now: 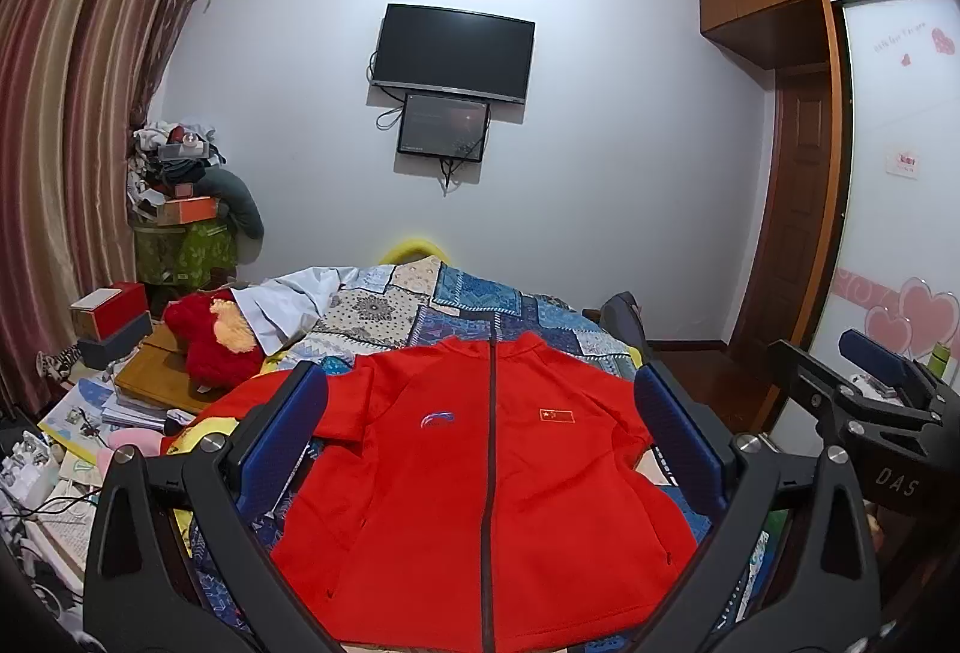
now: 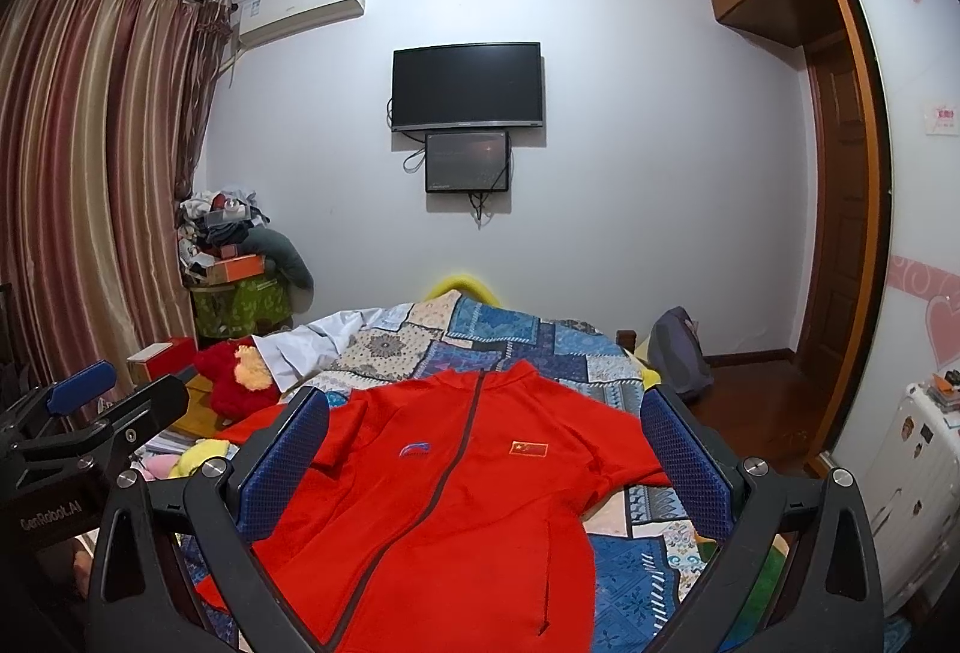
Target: Fold large clothes
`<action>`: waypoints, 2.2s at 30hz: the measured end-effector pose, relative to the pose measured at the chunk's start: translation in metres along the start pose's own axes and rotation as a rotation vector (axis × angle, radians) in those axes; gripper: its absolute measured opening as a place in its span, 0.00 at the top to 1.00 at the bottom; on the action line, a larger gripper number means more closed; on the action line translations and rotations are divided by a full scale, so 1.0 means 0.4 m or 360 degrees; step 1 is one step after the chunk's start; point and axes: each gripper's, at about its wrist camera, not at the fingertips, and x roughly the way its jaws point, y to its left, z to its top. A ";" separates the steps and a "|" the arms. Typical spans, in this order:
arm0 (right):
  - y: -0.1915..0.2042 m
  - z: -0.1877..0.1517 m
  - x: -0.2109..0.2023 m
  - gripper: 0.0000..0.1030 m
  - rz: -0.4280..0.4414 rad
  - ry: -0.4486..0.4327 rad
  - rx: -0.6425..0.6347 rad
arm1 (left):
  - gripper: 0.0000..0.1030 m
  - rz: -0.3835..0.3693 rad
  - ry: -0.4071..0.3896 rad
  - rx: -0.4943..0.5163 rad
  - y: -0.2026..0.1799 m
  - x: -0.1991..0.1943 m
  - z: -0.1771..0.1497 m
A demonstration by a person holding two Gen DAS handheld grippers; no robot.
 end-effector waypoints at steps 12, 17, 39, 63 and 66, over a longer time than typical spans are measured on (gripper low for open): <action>0.005 -0.009 0.011 0.00 0.0002 0.0011 -0.0001 | 0.00 0.0004 0.0009 -0.0020 0.004 0.006 -0.001; 0.008 -0.007 0.015 0.00 0.0001 0.0014 -0.0002 | 0.00 0.0003 0.0016 -0.0031 0.007 0.013 0.001; 0.015 -0.027 0.039 0.00 0.0002 0.0031 -0.0007 | 0.00 0.0004 0.0034 -0.0033 0.014 0.031 0.002; -0.003 -0.097 0.571 0.00 -0.0072 0.0444 -0.0100 | 0.00 0.0553 0.0472 -0.0182 0.434 0.520 -0.105; 0.025 -0.112 0.674 0.00 -0.0040 0.0513 -0.0161 | 0.00 0.0643 0.0486 -0.0147 0.488 0.570 -0.134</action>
